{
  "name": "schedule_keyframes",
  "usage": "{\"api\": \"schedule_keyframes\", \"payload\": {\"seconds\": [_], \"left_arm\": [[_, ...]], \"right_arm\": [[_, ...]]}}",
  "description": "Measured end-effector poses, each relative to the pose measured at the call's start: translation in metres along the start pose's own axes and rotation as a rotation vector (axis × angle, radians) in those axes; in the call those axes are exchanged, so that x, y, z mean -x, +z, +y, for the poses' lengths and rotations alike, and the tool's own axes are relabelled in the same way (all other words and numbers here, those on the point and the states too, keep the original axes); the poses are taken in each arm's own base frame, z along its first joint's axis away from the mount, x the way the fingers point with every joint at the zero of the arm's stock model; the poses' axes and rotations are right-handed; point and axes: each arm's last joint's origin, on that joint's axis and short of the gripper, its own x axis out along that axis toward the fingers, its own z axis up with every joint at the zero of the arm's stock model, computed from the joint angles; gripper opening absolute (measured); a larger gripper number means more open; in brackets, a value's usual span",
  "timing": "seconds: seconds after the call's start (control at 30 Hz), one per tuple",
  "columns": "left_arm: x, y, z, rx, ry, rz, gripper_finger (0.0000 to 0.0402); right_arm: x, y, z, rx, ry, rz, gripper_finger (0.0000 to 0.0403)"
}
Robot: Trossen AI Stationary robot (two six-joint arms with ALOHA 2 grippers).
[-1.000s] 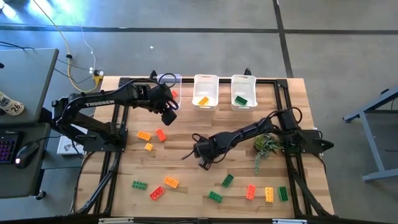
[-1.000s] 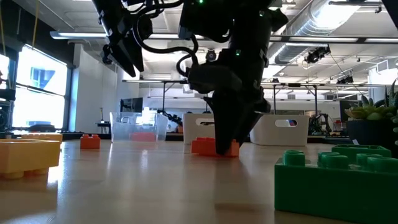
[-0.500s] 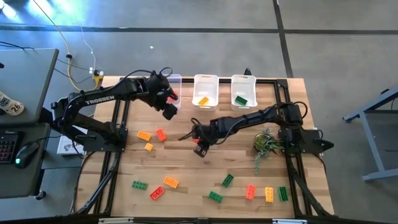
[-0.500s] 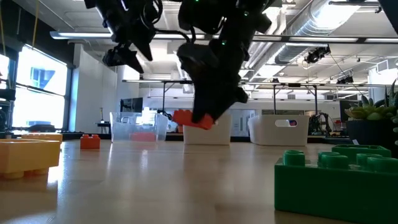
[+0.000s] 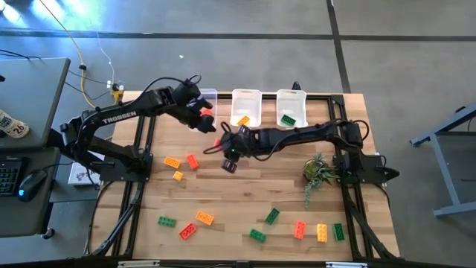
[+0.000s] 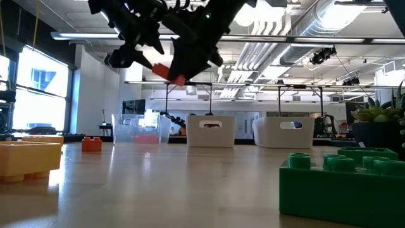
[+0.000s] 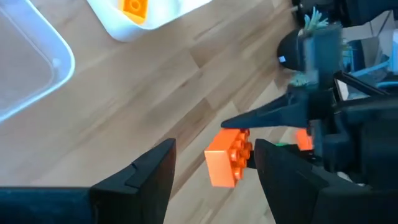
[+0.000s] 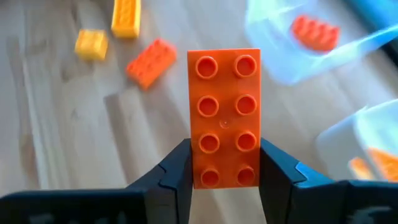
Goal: Sort & place blocks by color
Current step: Put the orange game piece into the transparent bin
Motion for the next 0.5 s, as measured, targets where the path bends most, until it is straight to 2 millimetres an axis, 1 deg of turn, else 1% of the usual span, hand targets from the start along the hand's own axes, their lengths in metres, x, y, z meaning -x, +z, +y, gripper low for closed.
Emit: {"api": "schedule_keyframes", "payload": {"seconds": [0.17,0.3,0.5], "left_arm": [[-0.001,-0.001,-0.003,0.015,-0.009,0.0,0.0204],[-0.002,0.001,-0.008,0.0,-0.039,-0.029,0.0204],[-0.002,0.002,-0.008,0.01,-0.028,-0.059,0.0204]], "right_arm": [[0.002,0.012,-0.013,0.002,-0.044,-0.034,0.0112],[0.0,0.015,-0.022,-0.002,-0.06,-0.036,0.0112],[0.0,0.015,-0.023,0.003,-0.063,-0.041,0.0112]]}}
